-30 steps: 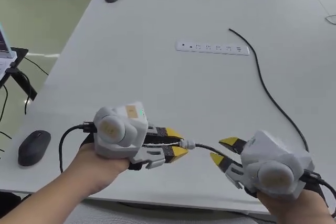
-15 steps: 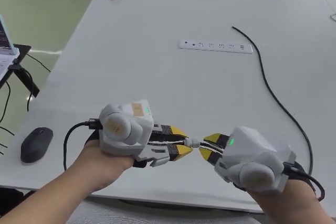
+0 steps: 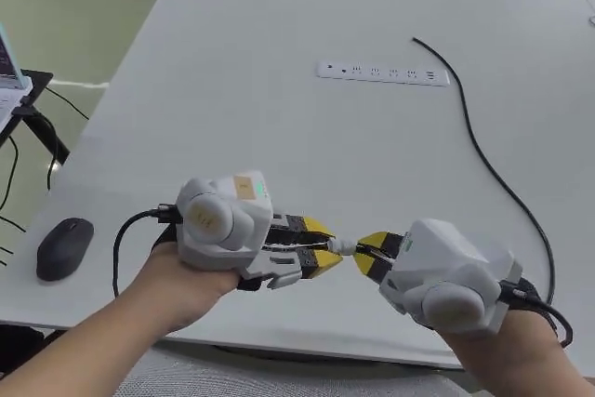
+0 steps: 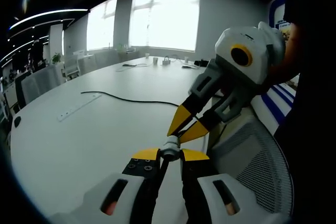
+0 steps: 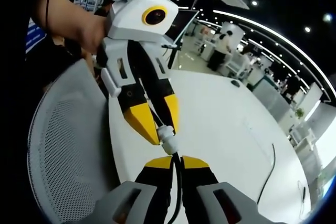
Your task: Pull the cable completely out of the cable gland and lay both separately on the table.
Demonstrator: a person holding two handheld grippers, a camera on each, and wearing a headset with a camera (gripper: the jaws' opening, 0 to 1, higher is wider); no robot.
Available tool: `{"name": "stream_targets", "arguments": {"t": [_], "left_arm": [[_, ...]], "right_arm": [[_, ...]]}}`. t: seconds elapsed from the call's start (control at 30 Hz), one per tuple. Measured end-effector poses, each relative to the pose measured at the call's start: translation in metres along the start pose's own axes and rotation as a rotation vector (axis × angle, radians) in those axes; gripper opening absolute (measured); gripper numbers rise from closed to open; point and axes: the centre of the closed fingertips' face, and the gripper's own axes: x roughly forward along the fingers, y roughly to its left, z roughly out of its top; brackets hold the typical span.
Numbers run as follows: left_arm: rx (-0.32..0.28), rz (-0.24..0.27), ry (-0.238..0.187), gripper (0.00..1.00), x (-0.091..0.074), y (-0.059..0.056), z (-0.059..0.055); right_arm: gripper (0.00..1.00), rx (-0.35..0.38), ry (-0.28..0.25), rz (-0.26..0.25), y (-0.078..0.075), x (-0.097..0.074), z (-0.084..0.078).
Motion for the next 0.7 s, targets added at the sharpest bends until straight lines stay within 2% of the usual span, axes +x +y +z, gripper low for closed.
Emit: {"name": "stream_targets", "arguments": {"t": [0.17, 0.43, 0.7], "left_arm": [[0.001, -0.002, -0.007, 0.15, 0.001, -0.001, 0.003], [-0.001, 0.001, -0.009, 0.15, 0.001, 0.001, 0.003], [-0.008, 0.006, -0.014, 0.15, 0.000, 0.002, 0.004]], "right_arm": [[0.00, 0.065, -0.007, -0.013, -0.004, -0.001, -0.002], [0.00, 0.124, -0.002, -0.024, -0.006, -0.001, -0.008], [0.00, 0.211, 0.015, -0.044, -0.015, -0.004, -0.024]]}}
